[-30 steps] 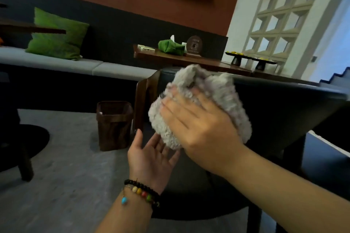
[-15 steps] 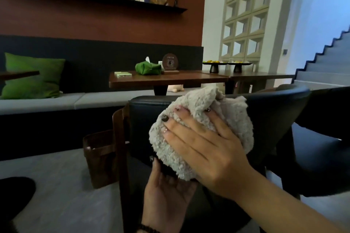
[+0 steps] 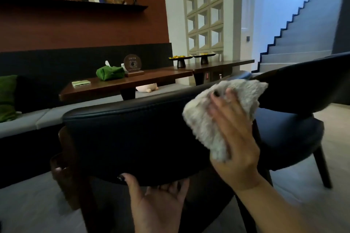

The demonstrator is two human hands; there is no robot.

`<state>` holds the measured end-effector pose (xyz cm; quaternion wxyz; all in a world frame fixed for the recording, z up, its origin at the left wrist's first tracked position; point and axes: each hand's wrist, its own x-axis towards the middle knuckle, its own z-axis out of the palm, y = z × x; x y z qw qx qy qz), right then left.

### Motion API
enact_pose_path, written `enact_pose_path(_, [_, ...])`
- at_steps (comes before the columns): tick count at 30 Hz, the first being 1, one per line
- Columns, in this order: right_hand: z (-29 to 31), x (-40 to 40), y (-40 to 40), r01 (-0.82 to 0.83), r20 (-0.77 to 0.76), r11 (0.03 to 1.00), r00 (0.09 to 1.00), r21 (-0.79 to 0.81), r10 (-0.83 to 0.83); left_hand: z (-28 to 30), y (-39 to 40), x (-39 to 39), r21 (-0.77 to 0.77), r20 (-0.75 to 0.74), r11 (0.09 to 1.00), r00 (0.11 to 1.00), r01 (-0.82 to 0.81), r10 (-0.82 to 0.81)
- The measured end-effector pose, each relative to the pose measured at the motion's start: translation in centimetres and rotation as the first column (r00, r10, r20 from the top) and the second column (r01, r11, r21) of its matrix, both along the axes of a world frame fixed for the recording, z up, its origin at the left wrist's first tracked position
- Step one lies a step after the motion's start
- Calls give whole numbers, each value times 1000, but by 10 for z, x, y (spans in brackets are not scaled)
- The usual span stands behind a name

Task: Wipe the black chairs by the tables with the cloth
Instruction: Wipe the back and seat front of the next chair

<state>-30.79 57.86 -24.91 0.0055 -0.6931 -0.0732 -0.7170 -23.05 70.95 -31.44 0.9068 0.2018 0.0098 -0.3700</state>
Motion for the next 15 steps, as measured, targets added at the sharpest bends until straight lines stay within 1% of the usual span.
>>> enact_pose_path(1, [-1, -1, -6, -47, 61, 984, 997, 174, 37, 0, 1, -1, 17, -3, 1000, 1000, -7, 7])
enact_pose_path(2, [4, -5, -8, -104, 132, 933, 989, 345, 61, -2, 0, 0, 4, 1, 1000, 1000, -11, 11])
enact_pose_path(3, [10, -8, -14, -171, 193, 849, 978, 499, 84, -6, -1, 2, -22, 11, 1000, 1000, -19, 20])
enact_pose_path(4, [18, -11, -18, -239, 245, 745, 964, 623, 104, -7, -1, 0, -38, 7, 999, 1000, -29, 30])
enact_pose_path(5, [29, -13, -24, -293, 285, 655, 951, 696, 122, -8, -1, 0, -34, 14, 999, 999, -29, 30])
enact_pose_path(6, [40, -15, -32, -311, 298, 578, 947, 754, 121, -7, 0, 2, -35, 20, 999, 999, -32, 33])
enact_pose_path(8, [62, -17, -57, -360, 323, 386, 933, 849, 159, -9, 1, 3, -45, 46, 999, 999, -16, 18])
enact_pose_path(10, [75, -16, -89, -375, 335, 205, 920, 904, 205, -12, 0, 3, -44, 70, 999, 998, -5, 8])
enact_pose_path(12, [78, -11, -117, -341, 317, 41, 908, 939, 274, -16, 0, 4, -35, 76, 999, 997, -13, 15])
enact_pose_path(15, [64, 0, -144, -287, 327, -164, 883, 944, 337, -21, -1, 7, -54, 117, 998, 993, 19, -13])
